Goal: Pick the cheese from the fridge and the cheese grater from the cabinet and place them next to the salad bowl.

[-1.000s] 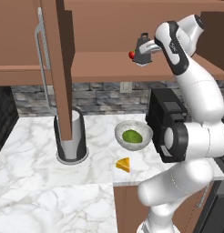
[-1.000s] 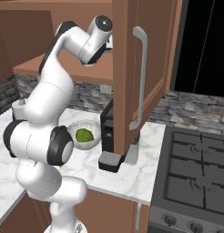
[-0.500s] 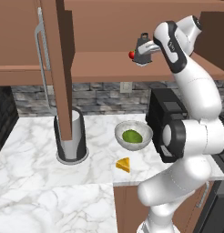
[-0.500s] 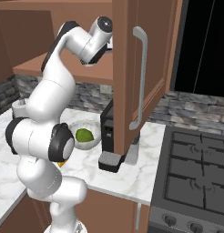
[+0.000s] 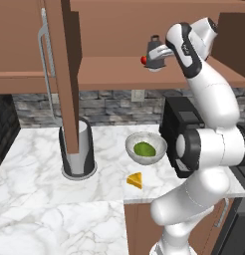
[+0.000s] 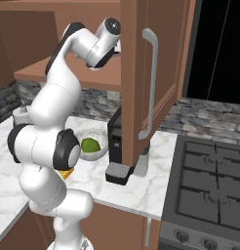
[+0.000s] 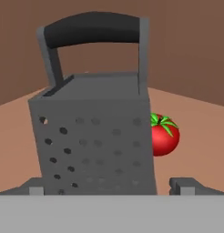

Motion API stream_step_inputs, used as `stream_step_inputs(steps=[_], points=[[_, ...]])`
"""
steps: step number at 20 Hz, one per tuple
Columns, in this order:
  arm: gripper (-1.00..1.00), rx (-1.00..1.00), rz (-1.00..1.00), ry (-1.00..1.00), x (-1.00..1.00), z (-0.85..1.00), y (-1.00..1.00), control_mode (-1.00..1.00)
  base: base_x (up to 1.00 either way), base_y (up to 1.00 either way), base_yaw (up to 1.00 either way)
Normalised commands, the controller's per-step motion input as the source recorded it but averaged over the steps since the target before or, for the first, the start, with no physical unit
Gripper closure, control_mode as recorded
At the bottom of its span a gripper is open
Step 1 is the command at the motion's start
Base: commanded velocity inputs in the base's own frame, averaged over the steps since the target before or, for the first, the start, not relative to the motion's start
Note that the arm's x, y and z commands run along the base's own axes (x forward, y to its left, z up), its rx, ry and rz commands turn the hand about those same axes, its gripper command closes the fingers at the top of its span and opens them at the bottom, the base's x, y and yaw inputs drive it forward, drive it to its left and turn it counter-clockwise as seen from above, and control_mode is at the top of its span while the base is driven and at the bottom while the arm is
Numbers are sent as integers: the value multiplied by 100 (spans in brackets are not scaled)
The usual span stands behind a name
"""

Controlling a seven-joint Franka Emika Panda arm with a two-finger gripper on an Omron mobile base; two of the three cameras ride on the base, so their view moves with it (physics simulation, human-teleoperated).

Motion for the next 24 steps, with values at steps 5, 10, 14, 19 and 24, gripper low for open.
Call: stream_step_inputs(steps=[5,10,14,19,24], points=[[-100,0,3,0,7,-3,5,-100,0,0,0],[100,1,2,0,3,-2,4,-100,0,0,0],[100,0,0,-2,-11,0,-3,-100,0,0,0],[100,1,0,-6,-38,0,-4,-100,0,0,0],[100,0,0,-10,-60,-1,2,-100,0,0,0]])
